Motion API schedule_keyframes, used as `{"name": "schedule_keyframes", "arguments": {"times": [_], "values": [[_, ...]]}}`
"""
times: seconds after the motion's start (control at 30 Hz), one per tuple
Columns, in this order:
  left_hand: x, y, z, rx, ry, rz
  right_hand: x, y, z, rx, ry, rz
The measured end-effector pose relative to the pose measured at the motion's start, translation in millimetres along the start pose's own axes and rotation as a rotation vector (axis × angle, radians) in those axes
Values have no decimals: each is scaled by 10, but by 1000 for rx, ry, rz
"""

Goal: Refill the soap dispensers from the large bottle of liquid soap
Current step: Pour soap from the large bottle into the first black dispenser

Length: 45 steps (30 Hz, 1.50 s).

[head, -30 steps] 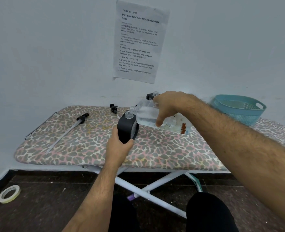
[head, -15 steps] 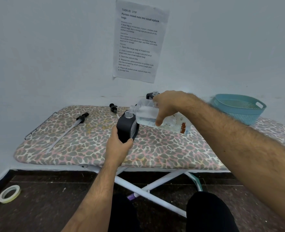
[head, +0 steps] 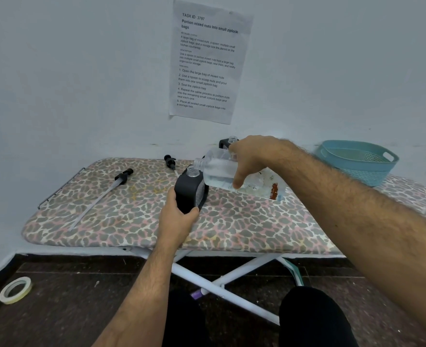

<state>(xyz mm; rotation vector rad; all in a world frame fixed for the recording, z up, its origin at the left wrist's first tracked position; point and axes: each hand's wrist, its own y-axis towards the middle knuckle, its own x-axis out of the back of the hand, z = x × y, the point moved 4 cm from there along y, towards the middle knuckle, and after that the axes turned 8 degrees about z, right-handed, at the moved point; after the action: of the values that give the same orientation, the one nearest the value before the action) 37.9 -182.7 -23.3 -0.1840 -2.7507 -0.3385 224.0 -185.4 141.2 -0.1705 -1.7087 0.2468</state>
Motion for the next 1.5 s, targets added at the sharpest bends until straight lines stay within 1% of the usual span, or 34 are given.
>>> {"name": "schedule_keyframes", "arguments": {"times": [0.93, 1.5], "values": [[10, -15, -22, 0, 7, 5, 18, -6, 14, -2, -19, 4], [11, -13, -28, 0, 10, 0, -14, 3, -16, 12, 21, -2]]}}
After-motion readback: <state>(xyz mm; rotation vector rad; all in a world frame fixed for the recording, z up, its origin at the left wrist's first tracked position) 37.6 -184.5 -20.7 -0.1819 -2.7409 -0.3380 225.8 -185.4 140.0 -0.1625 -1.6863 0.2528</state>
